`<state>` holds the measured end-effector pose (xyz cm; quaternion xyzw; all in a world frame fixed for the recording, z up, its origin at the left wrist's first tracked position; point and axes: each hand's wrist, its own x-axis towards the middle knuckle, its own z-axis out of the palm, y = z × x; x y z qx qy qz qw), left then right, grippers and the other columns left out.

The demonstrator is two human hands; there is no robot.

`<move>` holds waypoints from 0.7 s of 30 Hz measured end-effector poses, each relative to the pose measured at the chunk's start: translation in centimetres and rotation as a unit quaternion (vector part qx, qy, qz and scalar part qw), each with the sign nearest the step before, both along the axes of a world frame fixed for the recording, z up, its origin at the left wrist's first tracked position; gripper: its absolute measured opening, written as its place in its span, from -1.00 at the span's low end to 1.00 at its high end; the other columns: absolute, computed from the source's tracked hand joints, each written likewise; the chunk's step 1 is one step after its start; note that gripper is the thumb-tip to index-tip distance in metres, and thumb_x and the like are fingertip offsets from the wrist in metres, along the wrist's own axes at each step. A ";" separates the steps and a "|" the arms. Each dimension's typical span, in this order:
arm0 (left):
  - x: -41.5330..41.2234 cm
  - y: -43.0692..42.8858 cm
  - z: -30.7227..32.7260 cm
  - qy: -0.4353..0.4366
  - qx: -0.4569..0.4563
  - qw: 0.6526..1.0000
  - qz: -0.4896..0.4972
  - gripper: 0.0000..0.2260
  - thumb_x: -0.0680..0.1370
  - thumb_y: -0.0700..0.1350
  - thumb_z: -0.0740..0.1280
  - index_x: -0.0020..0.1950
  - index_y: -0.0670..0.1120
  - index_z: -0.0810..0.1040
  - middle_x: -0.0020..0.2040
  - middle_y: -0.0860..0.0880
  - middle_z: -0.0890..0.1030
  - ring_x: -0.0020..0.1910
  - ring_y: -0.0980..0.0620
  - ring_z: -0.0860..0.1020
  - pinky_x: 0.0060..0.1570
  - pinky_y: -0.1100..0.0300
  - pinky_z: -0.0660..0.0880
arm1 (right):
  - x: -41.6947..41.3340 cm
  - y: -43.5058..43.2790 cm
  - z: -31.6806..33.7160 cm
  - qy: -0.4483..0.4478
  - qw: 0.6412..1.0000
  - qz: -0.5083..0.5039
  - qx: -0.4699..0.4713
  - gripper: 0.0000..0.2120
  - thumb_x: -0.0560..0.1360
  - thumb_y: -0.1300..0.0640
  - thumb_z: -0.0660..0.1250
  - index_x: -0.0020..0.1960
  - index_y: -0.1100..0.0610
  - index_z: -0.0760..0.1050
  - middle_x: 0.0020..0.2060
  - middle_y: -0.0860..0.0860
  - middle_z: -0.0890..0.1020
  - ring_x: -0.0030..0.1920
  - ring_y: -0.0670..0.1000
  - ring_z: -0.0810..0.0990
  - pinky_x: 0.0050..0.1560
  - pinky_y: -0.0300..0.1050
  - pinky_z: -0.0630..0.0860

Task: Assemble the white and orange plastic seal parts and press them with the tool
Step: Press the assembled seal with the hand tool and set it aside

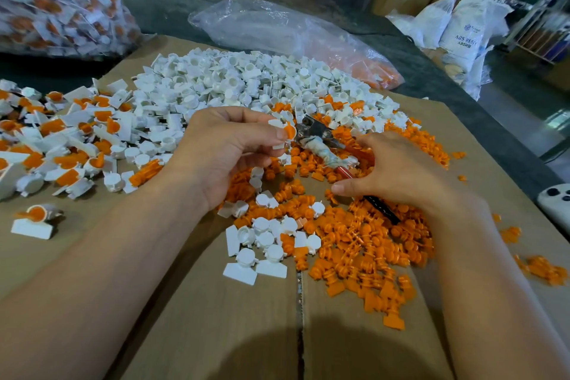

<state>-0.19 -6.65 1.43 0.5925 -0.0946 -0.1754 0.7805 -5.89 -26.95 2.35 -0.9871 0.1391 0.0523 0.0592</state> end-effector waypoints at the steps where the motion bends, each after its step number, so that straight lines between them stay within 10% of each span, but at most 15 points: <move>1: 0.0 0.0 0.0 -0.002 0.001 1.000 -0.001 -0.77 0.10 -0.23 0.43 -0.29 -0.18 0.54 -0.49 -0.02 0.59 -0.52 0.09 0.56 -0.51 0.36 0.47 | 0.1 0.1 -0.1 0.006 1.000 0.002 -0.008 -0.02 0.23 -0.35 0.36 0.49 0.04 0.07 0.45 0.04 0.17 0.42 0.08 0.17 0.32 0.00 0.23; 11: 0.1 0.1 -0.2 -0.002 -0.003 1.000 0.002 -0.83 0.11 -0.23 0.44 -0.34 -0.16 0.56 -0.48 -0.04 0.59 -0.51 0.09 0.56 -0.50 0.36 0.48 | 0.1 0.0 -0.2 -0.070 0.997 -0.018 -0.005 -0.35 0.25 -0.23 0.44 0.21 0.12 0.47 0.25 0.04 0.45 0.08 0.01 0.39 -0.12 -0.14 0.26; 21: 0.3 0.1 -0.4 -0.003 -0.004 1.000 0.001 -0.80 0.13 -0.23 0.44 -0.29 -0.16 0.55 -0.47 -0.02 0.60 -0.50 0.10 0.56 -0.51 0.36 0.46 | -0.1 0.7 0.3 -0.149 0.988 -0.025 -0.024 -0.40 0.28 -0.07 0.39 0.28 0.09 0.45 0.10 0.04 0.57 0.04 0.01 0.47 -0.18 -0.17 0.29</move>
